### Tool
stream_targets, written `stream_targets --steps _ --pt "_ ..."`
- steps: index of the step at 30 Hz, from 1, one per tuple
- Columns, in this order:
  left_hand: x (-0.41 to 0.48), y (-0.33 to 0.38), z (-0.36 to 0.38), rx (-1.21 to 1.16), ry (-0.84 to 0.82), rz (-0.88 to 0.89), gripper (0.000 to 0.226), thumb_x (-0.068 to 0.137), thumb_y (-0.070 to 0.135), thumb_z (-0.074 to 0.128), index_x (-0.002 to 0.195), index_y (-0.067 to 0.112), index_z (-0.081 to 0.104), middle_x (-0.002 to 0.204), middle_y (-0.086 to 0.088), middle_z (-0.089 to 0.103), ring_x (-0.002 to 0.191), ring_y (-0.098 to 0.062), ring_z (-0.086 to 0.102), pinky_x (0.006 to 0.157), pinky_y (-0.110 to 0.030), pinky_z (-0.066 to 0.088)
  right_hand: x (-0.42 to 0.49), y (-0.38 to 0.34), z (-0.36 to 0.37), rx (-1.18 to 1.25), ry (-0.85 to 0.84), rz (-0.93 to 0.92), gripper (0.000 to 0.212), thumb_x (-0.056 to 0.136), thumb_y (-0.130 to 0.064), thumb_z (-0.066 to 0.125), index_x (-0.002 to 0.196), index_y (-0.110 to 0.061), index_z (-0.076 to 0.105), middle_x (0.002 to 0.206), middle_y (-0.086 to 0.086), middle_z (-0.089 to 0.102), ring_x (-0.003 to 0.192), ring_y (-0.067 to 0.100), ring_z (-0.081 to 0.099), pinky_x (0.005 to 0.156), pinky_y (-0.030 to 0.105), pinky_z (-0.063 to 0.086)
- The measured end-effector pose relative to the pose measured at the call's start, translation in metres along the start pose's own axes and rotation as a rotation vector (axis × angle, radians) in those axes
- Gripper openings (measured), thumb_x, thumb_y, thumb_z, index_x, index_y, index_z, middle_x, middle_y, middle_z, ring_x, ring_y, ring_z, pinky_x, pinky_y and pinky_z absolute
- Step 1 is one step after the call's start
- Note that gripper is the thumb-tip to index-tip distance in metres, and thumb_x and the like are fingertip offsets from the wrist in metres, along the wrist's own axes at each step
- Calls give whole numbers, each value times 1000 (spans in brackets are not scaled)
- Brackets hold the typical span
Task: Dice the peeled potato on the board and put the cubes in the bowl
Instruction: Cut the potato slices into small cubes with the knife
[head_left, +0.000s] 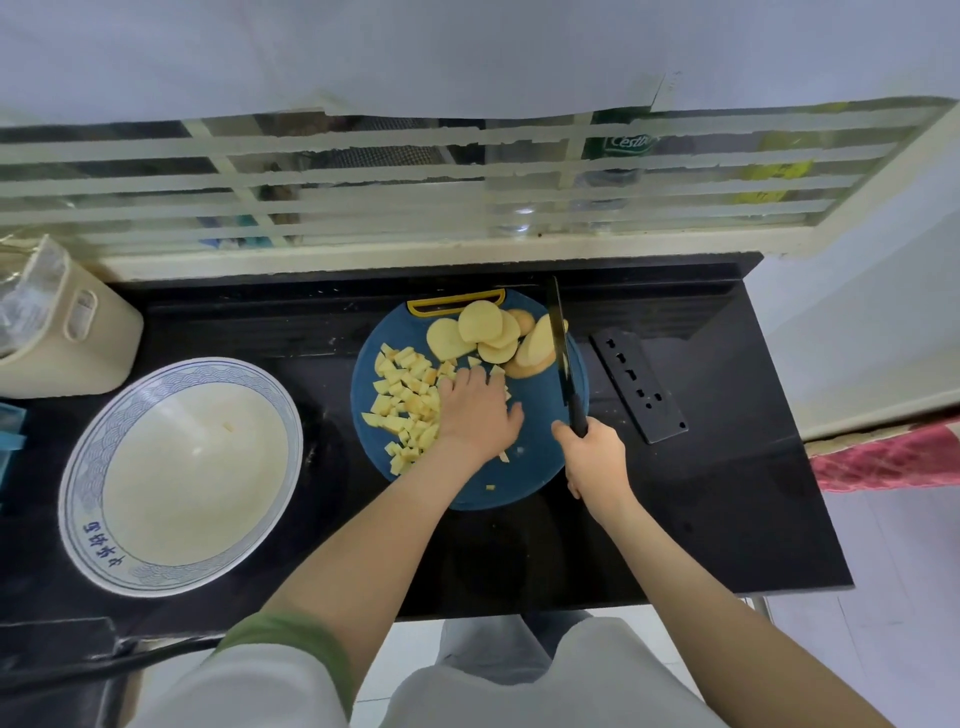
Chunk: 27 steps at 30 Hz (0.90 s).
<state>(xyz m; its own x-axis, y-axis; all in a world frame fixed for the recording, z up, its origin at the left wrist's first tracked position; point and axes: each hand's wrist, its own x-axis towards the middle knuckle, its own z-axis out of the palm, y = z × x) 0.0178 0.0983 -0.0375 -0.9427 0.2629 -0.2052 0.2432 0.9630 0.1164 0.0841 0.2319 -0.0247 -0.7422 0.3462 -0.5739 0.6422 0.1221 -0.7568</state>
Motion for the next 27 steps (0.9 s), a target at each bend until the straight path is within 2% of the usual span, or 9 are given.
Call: stream_targets --steps 2,5,8,10,13,15,21,24,27 --pt "9 -3 -6 -64 76 -49 38 96 41 38 121 15 51 122 -7 51 114 -26 43 90 -39 30 4 -3 -2 -4 11 0 33 93 -22 59 66 -13 42 58 1 42 49 15 38 51 32 36" --pt "28 -15 -16 -97 102 -151 37 96 31 42 131 17 44 126 -8 46 116 -26 40 91 -37 30 15 -8 -5 -13 18 6 32 93 -23 59 69 -12 42 59 2 41 49 17 37 49 32 36" --pt "50 -31 -22 -108 71 -200 53 93 28 50 142 21 32 133 -9 39 121 -27 36 94 -39 29 27 -12 -5 -22 9 0 29 93 -25 60 73 -11 45 61 6 42 52 19 37 55 36 37" --pt "63 -40 -24 -112 -24 -210 63 92 34 51 147 22 24 139 -9 36 127 -29 32 100 -44 26 33 -12 -5 -36 4 5 28 93 -25 60 73 -11 45 62 8 43 53 20 38 57 36 38" --pt "78 -54 -23 -107 -170 -223 59 92 44 50 142 20 32 139 -10 38 129 -31 29 105 -48 23 41 -12 0 -30 -6 16 28 94 -24 60 74 -10 44 63 9 44 51 20 39 51 34 38" --pt "84 -62 -23 -108 -204 -213 56 92 46 50 138 18 37 137 -10 38 128 -30 30 105 -46 23 46 -12 4 -23 -7 23 29 94 -23 60 73 -11 44 64 10 44 51 20 39 51 34 38" --pt "94 -71 -33 -79 -298 -295 72 79 57 65 133 15 43 135 -10 39 126 -29 31 101 -42 26 51 -14 11 -63 -6 25 34 93 -25 60 68 -13 40 60 6 44 54 22 40 56 36 38" --pt "92 -71 -36 -90 -288 -287 61 81 55 64 128 18 50 132 -9 40 124 -28 32 100 -42 26 48 -16 14 -62 12 33 34 93 -26 60 68 -13 40 59 5 44 55 22 41 57 36 38" --pt "86 -69 -41 -178 -199 -333 35 92 38 53 119 17 55 124 -8 51 119 -28 39 96 -42 26 43 -19 16 -44 31 31 35 93 -25 60 67 -13 40 58 4 42 52 20 39 57 36 37"
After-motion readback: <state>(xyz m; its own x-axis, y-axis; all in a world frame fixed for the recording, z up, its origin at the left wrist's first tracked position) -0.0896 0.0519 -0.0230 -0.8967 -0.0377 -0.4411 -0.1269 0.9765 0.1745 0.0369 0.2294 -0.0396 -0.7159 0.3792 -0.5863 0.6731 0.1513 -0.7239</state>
